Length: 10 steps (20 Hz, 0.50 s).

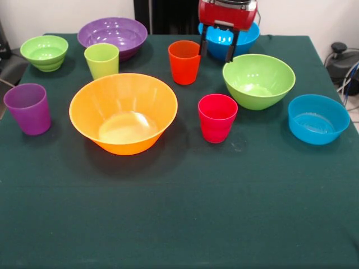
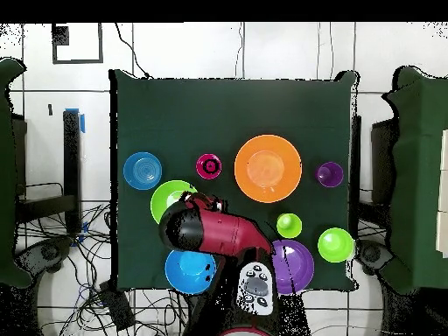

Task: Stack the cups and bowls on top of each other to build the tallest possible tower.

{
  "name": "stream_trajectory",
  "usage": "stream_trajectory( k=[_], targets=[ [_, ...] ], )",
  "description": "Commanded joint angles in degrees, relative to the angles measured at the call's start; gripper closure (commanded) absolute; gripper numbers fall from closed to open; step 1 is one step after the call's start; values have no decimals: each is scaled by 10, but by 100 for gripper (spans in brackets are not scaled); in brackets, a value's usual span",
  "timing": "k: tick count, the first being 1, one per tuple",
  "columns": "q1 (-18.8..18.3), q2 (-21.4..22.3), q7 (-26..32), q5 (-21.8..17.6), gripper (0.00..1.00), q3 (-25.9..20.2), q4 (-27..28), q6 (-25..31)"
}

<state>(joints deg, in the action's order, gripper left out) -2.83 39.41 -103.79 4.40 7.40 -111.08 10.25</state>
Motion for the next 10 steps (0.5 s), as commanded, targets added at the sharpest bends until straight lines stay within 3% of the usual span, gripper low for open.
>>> stream_trajectory(
  k=[1, 10],
  targets=[
    [5, -21, -99, 25, 0, -44, 14, 13],
    [34, -27, -151, 44, 0, -26, -1, 0]
  ],
)
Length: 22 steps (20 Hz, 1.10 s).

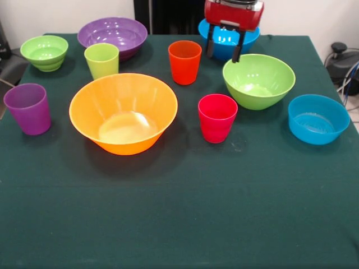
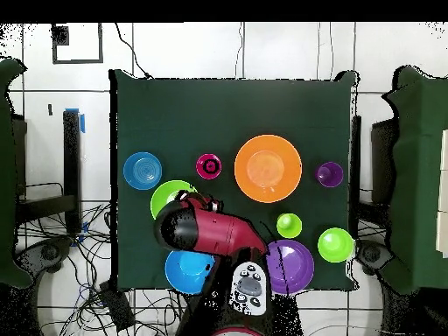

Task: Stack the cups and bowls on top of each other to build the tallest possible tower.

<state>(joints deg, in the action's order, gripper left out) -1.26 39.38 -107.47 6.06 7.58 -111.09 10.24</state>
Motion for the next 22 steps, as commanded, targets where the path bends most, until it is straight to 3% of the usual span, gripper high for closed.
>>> stream_trajectory(
  k=[1, 15, 22],
  targets=[
    [23, -30, -121, 29, 0, -24, -1, -9],
    [40, -57, -149, 29, 0, -12, 31, -19],
    [61, -77, -157, 29, 0, 26, 60, -27]
  ],
)
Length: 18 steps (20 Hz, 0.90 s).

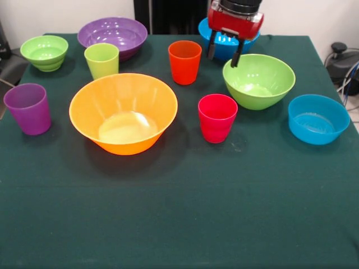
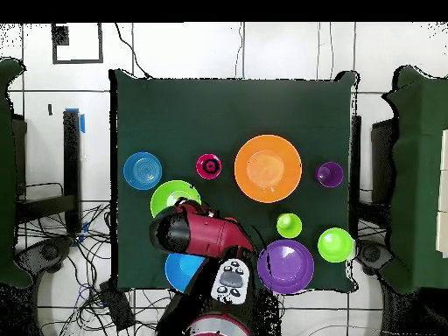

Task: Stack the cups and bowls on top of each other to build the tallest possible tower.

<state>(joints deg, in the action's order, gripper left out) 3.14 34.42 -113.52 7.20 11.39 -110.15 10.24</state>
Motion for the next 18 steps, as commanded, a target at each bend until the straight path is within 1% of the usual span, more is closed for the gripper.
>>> stream_trajectory(
  k=[1, 5, 11, 14, 18],
  targets=[
    [20, -32, -97, 17, 0, -6, 54, -30],
    [12, -42, -100, 19, 0, -11, 55, -45],
    [-11, -54, -117, 30, 0, -44, 44, -81],
    [-10, -58, -118, 36, 0, -37, 48, -92],
    [-18, -78, -116, 38, 0, -36, 54, -116]
  ],
)
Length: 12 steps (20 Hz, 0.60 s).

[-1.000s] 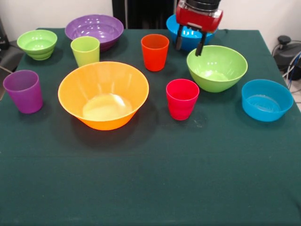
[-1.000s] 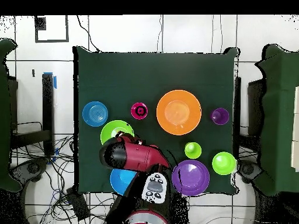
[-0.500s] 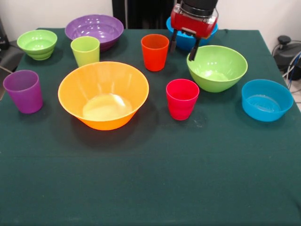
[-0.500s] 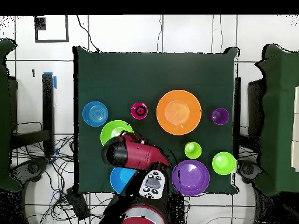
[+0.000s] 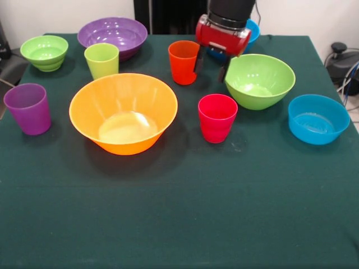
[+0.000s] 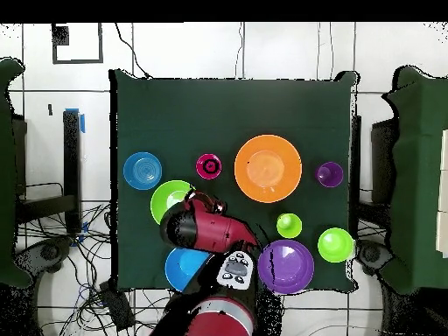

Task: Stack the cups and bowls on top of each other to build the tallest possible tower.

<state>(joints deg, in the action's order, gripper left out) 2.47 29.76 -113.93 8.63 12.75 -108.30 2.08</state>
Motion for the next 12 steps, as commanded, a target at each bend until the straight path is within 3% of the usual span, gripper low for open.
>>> stream_trajectory(
  k=[1, 12],
  targets=[
    [-14, -41, -112, 26, 0, -51, 41, -40],
    [-21, -76, -114, 34, 0, -66, 50, -74]
  ],
)
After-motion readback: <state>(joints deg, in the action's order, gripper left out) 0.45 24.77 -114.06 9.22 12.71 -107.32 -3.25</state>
